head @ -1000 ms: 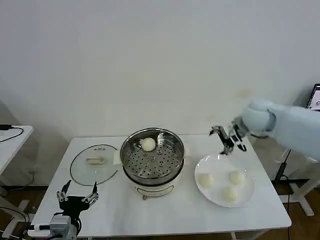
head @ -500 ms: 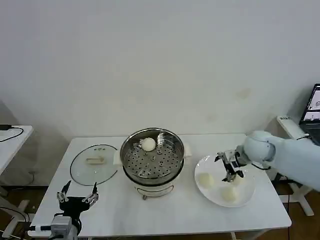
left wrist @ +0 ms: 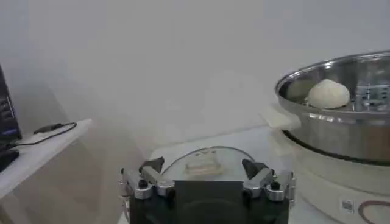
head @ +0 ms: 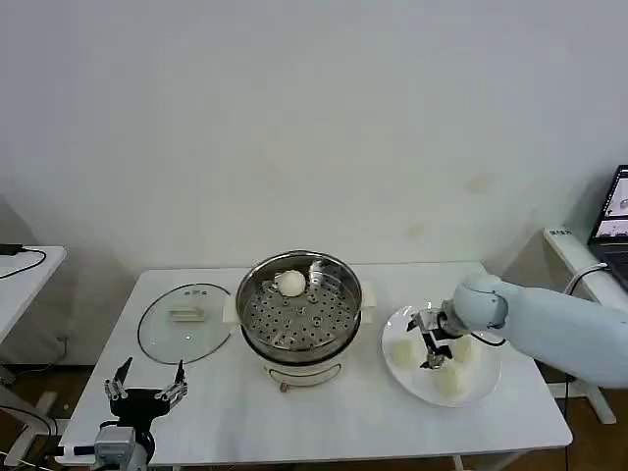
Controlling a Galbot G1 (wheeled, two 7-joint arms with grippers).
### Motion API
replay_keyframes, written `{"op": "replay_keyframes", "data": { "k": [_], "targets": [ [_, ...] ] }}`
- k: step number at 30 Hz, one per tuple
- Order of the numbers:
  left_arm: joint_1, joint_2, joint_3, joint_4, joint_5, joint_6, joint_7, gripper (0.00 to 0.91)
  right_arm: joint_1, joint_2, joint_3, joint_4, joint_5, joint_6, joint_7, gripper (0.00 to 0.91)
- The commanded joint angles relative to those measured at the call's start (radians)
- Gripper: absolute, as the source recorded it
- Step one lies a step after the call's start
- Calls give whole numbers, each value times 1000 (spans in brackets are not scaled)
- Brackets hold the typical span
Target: Take steamed baozi put them in steamer then cover it.
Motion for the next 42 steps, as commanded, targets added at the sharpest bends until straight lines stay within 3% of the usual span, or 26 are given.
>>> {"op": "replay_keyframes", "data": {
  "k": [1,8,15,16,18,28,32,37,42],
  "targets": [
    [-1,0,0,2,1,0,0,907,-37,60,21,-72,-15,-1,-3,907],
    [-3,-1,1,2,1,1,1,907,-52,77,32,-96,-32,-2,-18,907],
    [-2,-2,-1,3,0,1,0,907,-54,85,32,-110,-38,-5,-28,796],
    [-3,-3,0,3,0,1,0,907,-54,85,32,-109,-38,-5,-31,725],
    [-3,-4,1,3,0,1,0,907,-54,85,31,-109,-38,-5,-36,685],
    [0,-6,-1,-2,0,1,-1,907,-31,63,37,-88,-33,-6,-47,574],
    [0,-7,0,-5,0,2,-1,907,8,32,27,-61,-23,-10,-48,584],
    [-4,-4,4,-4,-1,4,0,907,153,-46,-38,0,26,-18,-44,584],
    [-15,10,5,4,-9,6,2,907,429,-97,-192,53,86,-19,-48,595]
  ]
}}
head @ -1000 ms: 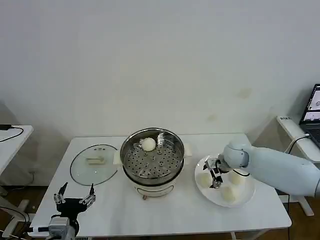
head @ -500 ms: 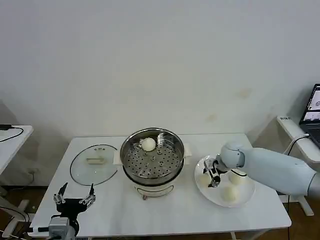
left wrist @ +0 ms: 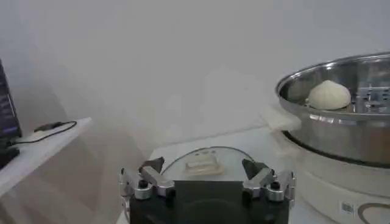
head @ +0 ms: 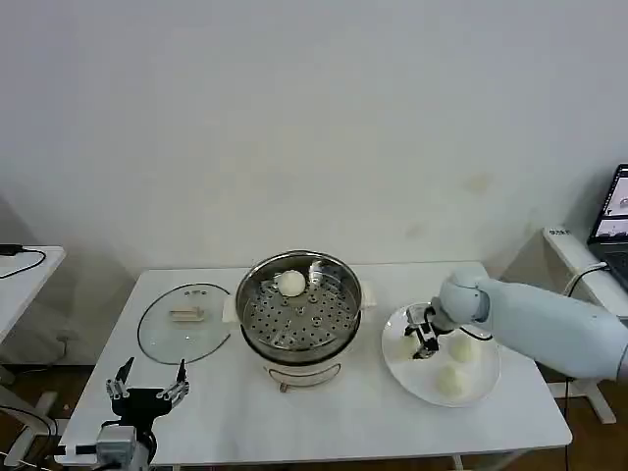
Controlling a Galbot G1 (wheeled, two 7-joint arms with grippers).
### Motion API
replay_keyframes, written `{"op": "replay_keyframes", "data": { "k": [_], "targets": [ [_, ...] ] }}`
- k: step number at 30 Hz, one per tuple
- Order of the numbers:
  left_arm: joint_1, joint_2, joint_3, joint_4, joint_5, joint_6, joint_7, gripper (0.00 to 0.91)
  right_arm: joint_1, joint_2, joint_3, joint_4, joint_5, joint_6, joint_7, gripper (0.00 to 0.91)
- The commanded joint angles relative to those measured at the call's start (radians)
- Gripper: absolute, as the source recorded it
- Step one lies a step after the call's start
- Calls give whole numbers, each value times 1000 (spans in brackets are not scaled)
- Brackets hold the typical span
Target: Take steamed baozi put them in steamer then cover it.
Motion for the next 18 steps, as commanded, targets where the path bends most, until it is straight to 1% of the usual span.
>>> {"op": "replay_keyframes", "data": {
  "k": [1,5,9,10,16,18],
  "targets": [
    [-7,9,-1,6,-4,1,1,907,367,-81,-177,81,83,-3,-3,595],
    [-27,20,6,13,-10,6,0,907,498,-56,-219,113,149,-18,-1,595],
    [-36,25,14,15,-13,6,0,907,569,2,-233,148,216,-48,8,595],
    [-36,26,16,15,-13,6,0,907,587,28,-235,164,245,-64,14,595],
    [-39,27,23,16,-13,6,0,907,626,161,-234,183,321,-120,43,595],
    [-40,25,21,15,-13,7,0,907,618,215,-227,176,373,-148,61,605]
  ]
}}
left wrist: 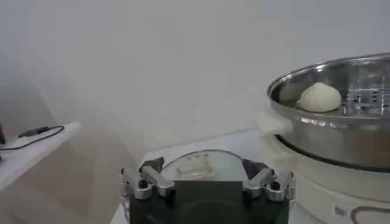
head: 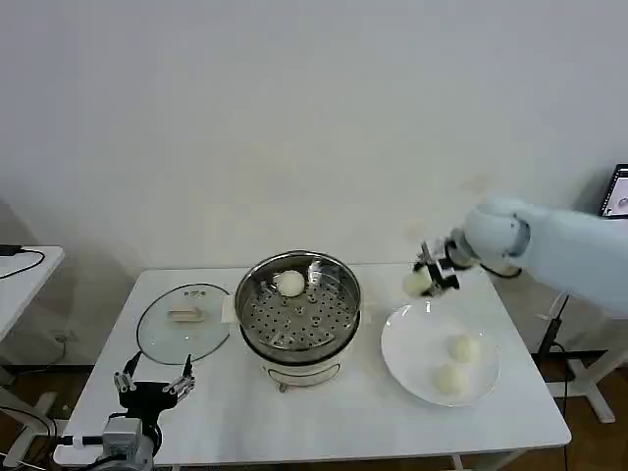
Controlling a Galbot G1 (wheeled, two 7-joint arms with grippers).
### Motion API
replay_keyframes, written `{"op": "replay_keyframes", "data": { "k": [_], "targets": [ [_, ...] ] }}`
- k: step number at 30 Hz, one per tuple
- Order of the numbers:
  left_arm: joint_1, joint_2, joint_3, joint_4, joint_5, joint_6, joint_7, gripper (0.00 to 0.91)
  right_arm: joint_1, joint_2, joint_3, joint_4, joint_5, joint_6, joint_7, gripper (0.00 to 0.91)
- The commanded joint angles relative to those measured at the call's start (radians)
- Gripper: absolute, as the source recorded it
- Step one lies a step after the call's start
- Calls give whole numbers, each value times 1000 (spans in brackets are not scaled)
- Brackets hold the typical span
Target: Take steamed baozi put them in steamer then cover it.
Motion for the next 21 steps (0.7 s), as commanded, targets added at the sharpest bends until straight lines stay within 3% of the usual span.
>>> {"op": "replay_keyframes", "data": {
  "k": [1,5,11,21],
  "targets": [
    [-5,1,-1,-1,-1,1,0,907,144,179,-39,41,181,-88,41,605],
    [-5,-4,-15,2,-3,2,-2,907,58,312,12,-6,254,-135,76,605],
    [-1,-9,-37,1,-2,2,-3,907,-75,477,59,-127,284,-175,111,605],
    [12,-16,-79,-7,-6,0,-3,907,-192,590,83,-224,313,-250,127,605]
  ]
}}
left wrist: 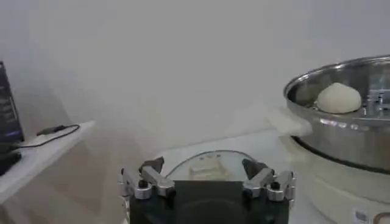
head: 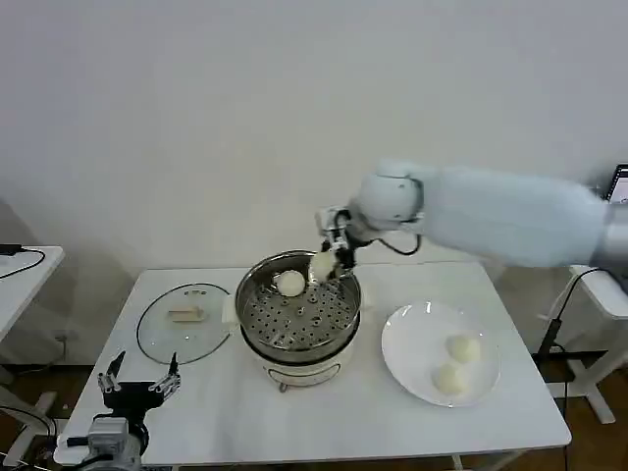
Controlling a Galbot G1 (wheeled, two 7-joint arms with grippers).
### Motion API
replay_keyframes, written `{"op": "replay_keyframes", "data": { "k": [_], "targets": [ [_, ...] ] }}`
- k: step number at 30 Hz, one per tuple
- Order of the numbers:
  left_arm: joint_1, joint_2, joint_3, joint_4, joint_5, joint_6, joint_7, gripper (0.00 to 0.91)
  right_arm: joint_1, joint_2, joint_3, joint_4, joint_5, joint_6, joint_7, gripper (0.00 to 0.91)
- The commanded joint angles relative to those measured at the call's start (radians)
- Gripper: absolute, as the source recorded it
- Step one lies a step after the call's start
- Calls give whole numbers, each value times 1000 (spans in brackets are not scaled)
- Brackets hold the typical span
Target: Take steamed baozi put them in steamer then cover it.
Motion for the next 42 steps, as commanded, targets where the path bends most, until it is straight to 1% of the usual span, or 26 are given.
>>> {"op": "replay_keyframes", "data": {
  "k": [1,8,15,23,33,35,36,37,42],
  "targets": [
    [0,-1,-16,0,-1,-1,0,907,-117,177,28,-110,59,-84,24,605],
    [6,-8,-13,4,1,-7,0,907,-162,208,37,-181,55,-97,21,605],
    [1,-2,-17,2,2,-8,0,907,-217,245,62,-253,33,-93,23,605],
    [0,3,-18,8,1,-9,1,907,-231,280,68,-284,27,-90,21,605],
    [-4,2,-17,5,1,-10,1,907,-238,298,69,-321,3,-84,18,605],
    [-3,1,-16,3,1,-10,1,907,-239,299,69,-324,3,-83,18,625],
    [-3,1,-16,2,1,-10,1,907,-239,299,70,-324,3,-83,19,675],
    [-3,1,-16,0,1,-10,1,907,-239,298,70,-322,1,-82,22,907],
    [-1,0,-17,-3,0,-9,0,907,-213,276,70,-287,4,-82,27,907]
  ]
}}
